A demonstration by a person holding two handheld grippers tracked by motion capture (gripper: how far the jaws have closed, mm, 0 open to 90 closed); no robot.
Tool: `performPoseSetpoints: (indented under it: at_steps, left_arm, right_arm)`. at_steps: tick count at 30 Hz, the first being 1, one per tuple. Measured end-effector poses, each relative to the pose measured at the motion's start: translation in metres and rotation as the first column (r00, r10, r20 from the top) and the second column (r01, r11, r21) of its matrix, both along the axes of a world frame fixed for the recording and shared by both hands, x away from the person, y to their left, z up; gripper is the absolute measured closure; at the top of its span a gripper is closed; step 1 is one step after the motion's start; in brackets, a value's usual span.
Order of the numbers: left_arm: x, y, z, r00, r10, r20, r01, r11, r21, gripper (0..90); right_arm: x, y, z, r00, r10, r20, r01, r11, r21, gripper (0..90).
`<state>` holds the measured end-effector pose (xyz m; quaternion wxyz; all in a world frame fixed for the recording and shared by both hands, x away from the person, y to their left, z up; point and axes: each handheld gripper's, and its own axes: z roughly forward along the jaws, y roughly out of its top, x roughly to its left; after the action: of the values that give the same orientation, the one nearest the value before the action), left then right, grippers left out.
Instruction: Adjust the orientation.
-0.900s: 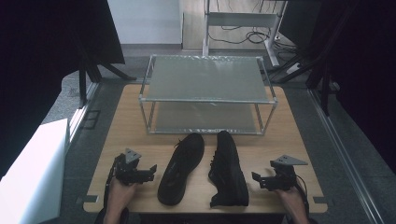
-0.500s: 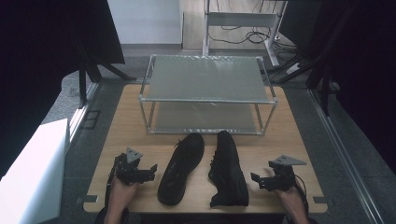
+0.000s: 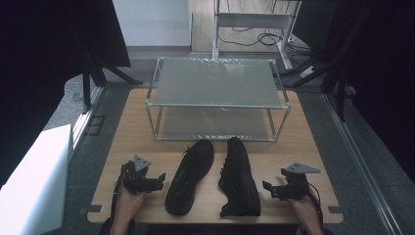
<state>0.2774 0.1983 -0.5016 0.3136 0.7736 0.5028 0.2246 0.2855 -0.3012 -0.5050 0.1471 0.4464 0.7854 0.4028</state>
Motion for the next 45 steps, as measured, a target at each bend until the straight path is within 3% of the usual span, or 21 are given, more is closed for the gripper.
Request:
performPoseSetpoints:
  at_steps: [13,18,27,35,45]
  left_arm:
    - [0.000,-0.009,-0.004,0.9987,-0.044,-0.024,0.045,0.9984,0.034,0.0]
    - [0.000,-0.019,-0.008,0.9943,-0.096,-0.048,0.098,0.9938,0.052,0.0]
    - [-0.003,-0.022,-0.007,0.9930,-0.108,-0.048,0.111,0.9923,0.054,1.5]
    - [-0.008,-0.031,-0.005,0.9875,-0.149,-0.052,0.152,0.9862,0.064,1.4]
    - [-0.012,-0.052,-0.006,0.9753,-0.214,-0.053,0.218,0.9735,0.070,1.2]
  right_arm:
    - [0.001,0.001,0.000,1.0000,0.002,0.005,-0.002,1.000,0.000,3.7]
    - [0.001,0.001,0.000,1.0000,0.002,0.005,-0.002,1.000,0.000,3.7]
    - [0.001,0.001,0.000,1.0000,0.003,0.001,-0.003,1.000,0.000,3.9]
    - [0.001,0.001,0.000,1.0000,0.003,0.003,-0.003,1.000,0.003,4.2]
    - [0.001,0.000,0.000,1.0000,0.000,0.005,0.000,1.000,0.003,4.2]
